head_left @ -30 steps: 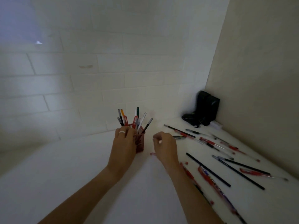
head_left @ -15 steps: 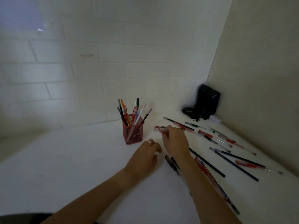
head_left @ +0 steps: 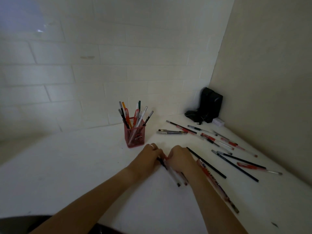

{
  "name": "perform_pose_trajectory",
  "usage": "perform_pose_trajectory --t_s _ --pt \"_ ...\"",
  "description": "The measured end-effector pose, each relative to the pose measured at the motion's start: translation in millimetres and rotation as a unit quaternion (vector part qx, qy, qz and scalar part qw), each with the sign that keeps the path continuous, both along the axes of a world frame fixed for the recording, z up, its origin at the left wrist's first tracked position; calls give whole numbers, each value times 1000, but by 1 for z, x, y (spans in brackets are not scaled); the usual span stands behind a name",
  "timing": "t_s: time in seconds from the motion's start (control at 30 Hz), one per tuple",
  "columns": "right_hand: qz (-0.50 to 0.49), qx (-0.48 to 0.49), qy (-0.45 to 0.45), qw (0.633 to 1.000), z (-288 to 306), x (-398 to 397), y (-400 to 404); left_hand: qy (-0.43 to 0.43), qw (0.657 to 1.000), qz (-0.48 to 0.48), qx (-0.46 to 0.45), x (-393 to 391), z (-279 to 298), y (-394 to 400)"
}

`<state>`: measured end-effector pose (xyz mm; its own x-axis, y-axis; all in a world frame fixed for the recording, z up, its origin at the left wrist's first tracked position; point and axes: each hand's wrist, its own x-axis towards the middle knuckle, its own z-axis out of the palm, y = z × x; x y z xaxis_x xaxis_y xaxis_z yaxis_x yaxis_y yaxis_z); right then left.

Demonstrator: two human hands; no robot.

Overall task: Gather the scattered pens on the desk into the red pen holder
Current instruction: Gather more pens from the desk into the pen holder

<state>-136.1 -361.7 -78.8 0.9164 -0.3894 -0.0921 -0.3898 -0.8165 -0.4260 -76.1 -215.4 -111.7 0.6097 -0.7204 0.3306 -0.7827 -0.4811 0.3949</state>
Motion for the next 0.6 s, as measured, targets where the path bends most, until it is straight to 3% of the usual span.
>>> perform_pose_trajectory --t_s 0.1,0.4,0.5,0.6 --pt "-8 14 -22 1000 -5 0 10 68 996 46 -24 -1 4 2" --pt "9 14 -14 1000 0 0 31 84 993 84 -26 0 -1 11" --pt "0 69 -34 997 15 3 33 124 977 137 -104 -2 11 14" --pt "34 114 -115 986 46 7 37 131 948 165 -241 -6 50 15"
